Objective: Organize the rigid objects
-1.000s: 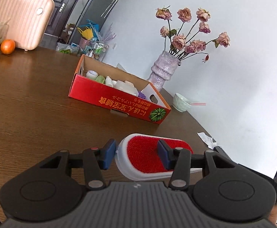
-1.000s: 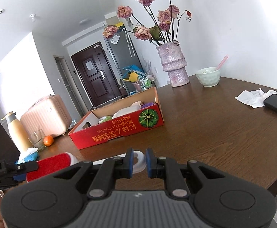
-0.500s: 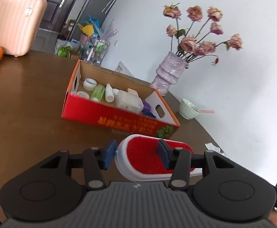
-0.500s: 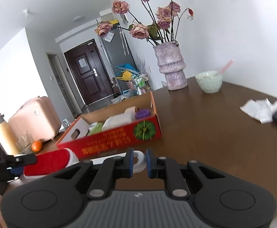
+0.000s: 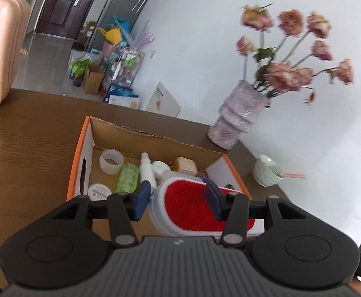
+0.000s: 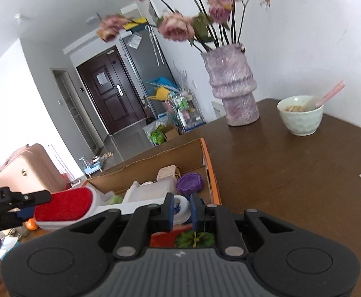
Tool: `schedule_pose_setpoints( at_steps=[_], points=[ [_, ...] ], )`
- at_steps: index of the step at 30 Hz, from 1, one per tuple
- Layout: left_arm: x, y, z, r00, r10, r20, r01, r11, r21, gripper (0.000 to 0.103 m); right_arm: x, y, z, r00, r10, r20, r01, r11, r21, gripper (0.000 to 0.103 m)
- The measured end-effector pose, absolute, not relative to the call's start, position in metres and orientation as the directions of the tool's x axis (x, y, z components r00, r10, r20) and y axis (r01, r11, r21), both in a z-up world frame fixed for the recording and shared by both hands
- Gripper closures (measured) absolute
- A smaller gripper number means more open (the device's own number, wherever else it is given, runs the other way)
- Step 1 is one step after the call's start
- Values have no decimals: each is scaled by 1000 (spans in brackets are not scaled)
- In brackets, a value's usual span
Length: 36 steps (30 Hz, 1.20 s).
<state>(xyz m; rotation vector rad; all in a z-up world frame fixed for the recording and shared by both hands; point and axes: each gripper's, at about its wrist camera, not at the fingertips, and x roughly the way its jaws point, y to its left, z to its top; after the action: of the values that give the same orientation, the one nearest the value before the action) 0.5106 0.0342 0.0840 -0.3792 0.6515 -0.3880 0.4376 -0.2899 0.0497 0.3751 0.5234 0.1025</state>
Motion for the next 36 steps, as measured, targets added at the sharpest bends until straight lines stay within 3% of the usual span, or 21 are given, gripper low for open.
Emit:
schedule_pose_setpoints(
  at_steps=[10, 14, 20, 23, 25, 29, 32, 33, 36],
  points=[
    [556, 37, 31, 658, -460, -596, 202, 870, -449, 53, 474, -266, 19, 834, 141, -533, -14, 972, 234, 85],
    [552, 38, 34, 674, -453, -583, 226, 878, -422, 49, 470, -259, 23, 848, 102, -520, -14, 985, 170, 82],
    [534, 41, 57, 695, -439, -569, 239, 888, -393, 41, 463, -261, 44, 844, 158, -513, -66, 979, 193, 75],
    [517, 37, 71, 716, -404, -570, 250, 910, -331, 34, 456, -258, 59, 843, 184, -506, -104, 978, 182, 64],
    [504, 31, 79, 743, -337, -578, 233, 940, -248, 30, 451, -253, 69, 846, 186, -500, -126, 980, 152, 51],
    [472, 21, 89, 799, -256, -544, 211, 967, -144, 20, 434, -242, 85, 851, 186, -491, -157, 983, 100, 43],
    [444, 13, 90, 834, -218, -507, 206, 975, -81, 11, 412, -239, 91, 888, 173, -426, -157, 985, 72, 20],
    [436, 11, 89, 847, -206, -490, 200, 978, -67, 4, 404, -239, 92, 901, 167, -400, -154, 986, 66, 17],
    [406, 6, 86, 892, -164, -421, 160, 986, -44, 0, 385, -242, 88, 913, 155, -378, -141, 988, 66, 17]
  ],
)
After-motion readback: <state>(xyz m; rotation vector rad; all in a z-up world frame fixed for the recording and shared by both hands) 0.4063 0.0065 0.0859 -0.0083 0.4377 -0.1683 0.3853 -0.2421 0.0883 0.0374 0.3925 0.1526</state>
